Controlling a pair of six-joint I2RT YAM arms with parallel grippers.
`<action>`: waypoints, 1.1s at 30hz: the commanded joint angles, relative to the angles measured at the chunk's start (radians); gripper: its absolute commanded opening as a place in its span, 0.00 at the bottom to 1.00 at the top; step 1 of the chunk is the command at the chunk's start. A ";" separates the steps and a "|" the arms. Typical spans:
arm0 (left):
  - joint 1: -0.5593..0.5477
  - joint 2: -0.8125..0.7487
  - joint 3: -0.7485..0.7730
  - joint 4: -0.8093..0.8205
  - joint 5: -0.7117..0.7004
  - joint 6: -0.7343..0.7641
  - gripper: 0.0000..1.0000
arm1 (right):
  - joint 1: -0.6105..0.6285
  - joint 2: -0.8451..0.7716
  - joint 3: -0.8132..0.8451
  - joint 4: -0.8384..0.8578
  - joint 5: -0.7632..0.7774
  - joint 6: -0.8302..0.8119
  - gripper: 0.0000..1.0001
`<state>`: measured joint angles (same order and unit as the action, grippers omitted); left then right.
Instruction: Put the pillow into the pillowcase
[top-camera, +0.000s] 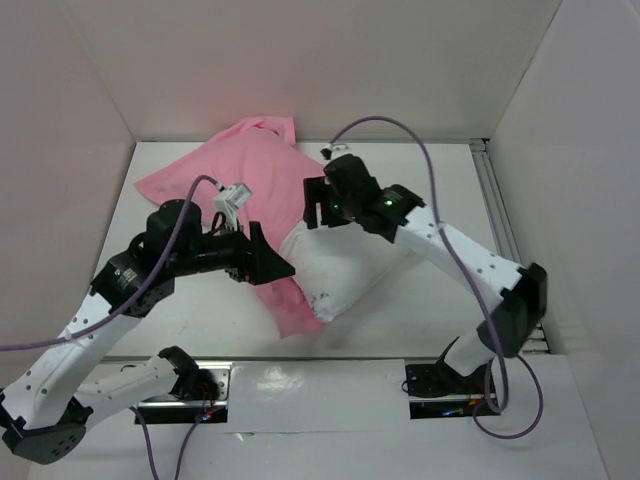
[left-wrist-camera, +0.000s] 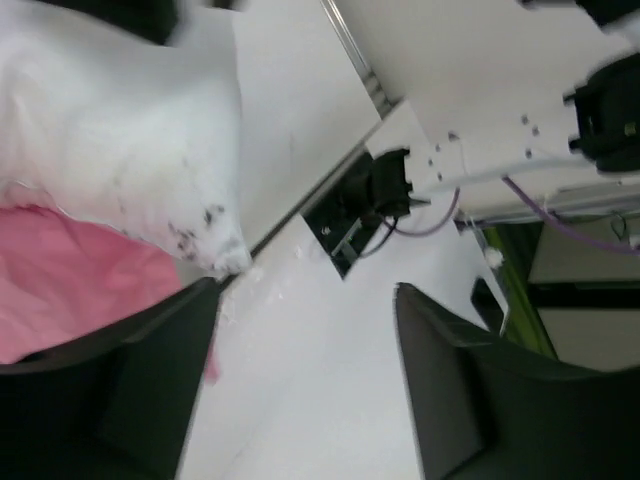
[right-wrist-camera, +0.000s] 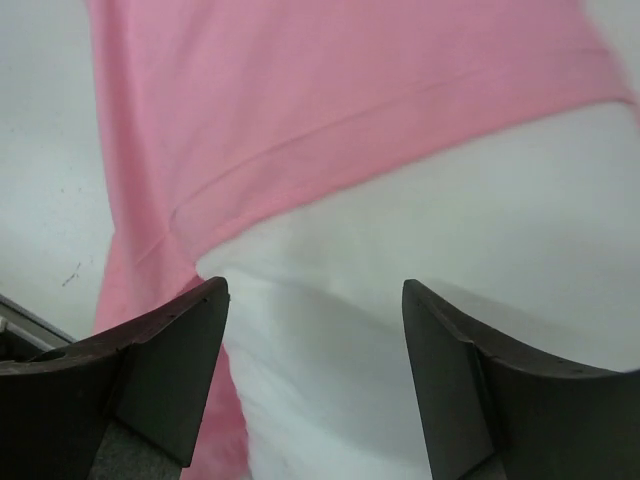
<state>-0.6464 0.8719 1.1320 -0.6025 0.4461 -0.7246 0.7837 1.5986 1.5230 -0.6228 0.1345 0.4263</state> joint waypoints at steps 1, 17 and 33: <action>0.013 0.059 0.125 -0.147 -0.147 0.126 0.79 | -0.030 -0.202 -0.036 -0.127 0.142 -0.003 0.78; -0.174 0.820 0.638 -0.330 -1.131 0.254 0.86 | -0.426 -0.627 -0.563 -0.122 -0.148 0.247 0.87; -0.154 1.029 0.804 -0.422 -1.316 0.267 0.37 | -0.413 -0.625 -0.922 0.417 -0.460 0.506 0.93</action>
<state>-0.8085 1.9121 1.8839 -0.9806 -0.8082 -0.4747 0.3443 0.9554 0.6228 -0.3908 -0.2810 0.8734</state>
